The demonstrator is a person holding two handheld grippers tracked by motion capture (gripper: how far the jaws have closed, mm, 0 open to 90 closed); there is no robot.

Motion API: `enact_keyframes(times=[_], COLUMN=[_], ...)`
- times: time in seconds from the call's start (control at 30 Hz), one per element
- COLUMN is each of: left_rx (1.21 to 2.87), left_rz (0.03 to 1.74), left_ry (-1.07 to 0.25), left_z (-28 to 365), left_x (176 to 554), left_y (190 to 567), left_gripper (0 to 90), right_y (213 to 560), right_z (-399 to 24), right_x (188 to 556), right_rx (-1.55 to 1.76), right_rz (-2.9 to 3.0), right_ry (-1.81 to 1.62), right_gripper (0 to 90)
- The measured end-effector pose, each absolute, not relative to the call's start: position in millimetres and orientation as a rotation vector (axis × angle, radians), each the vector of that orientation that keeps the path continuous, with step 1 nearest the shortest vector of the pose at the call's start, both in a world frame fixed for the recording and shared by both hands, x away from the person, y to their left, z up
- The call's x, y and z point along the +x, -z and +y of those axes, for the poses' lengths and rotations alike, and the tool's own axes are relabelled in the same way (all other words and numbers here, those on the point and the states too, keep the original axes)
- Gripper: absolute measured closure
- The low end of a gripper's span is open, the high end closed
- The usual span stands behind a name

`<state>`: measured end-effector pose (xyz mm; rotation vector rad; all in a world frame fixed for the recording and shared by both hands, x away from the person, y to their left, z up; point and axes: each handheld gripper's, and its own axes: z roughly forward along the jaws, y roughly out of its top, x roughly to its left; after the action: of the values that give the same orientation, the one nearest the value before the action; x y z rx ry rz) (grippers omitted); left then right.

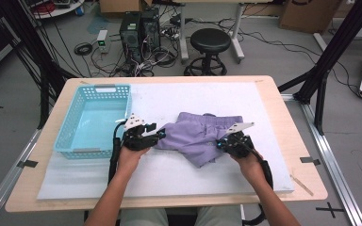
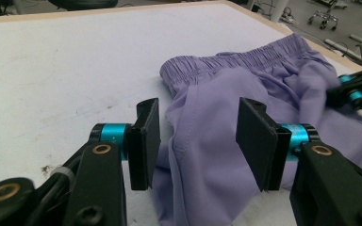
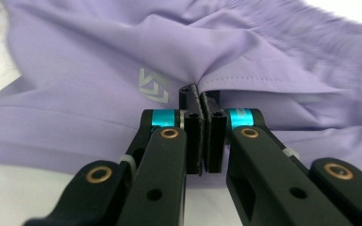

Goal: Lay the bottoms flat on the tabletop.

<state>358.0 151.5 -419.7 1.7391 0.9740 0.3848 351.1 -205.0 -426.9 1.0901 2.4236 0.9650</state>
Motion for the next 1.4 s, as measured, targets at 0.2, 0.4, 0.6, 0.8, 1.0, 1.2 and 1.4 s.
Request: enact_keyframes(times=[0.2, 0.4, 0.6, 0.8, 1.0, 1.2, 1.4], left_rx=[1.747, 1.757, 1.771, 1.808, 1.868, 1.991, 2.093], left_rz=[0.966, 0.963, 0.952, 0.902, 0.874, 0.869, 0.827], left_ry=[-0.377, -0.369, -0.340, -0.274, -0.199, -0.179, -0.234], left_z=[150, 146, 137, 113, 82, 58, 44], left_x=[356, 356, 357, 359, 362, 364, 363], left_y=[421, 424, 427, 432, 442, 451, 450], left_gripper=[49.0, 48.2, 47.3, 45.9, 42.3, 43.0, 83.8], right_y=[411, 399, 400, 404, 399, 413, 431], right_z=[-254, -305, -332, -341, -335, -317, -299], right_x=[343, 336, 330, 328, 327, 339, 354], right_rx=[1.150, 1.298, 1.363, 1.453, 1.431, 1.423, 1.419], right_rz=[2.315, 2.194, 2.129, 2.048, 2.049, 2.166, 2.294], right_ry=[-0.998, -1.058, -0.930, -0.978, -1.117, -1.091, -0.905], right_gripper=[89.7, 89.6, 89.5, 64.6, 50.0, 40.4, 56.3])
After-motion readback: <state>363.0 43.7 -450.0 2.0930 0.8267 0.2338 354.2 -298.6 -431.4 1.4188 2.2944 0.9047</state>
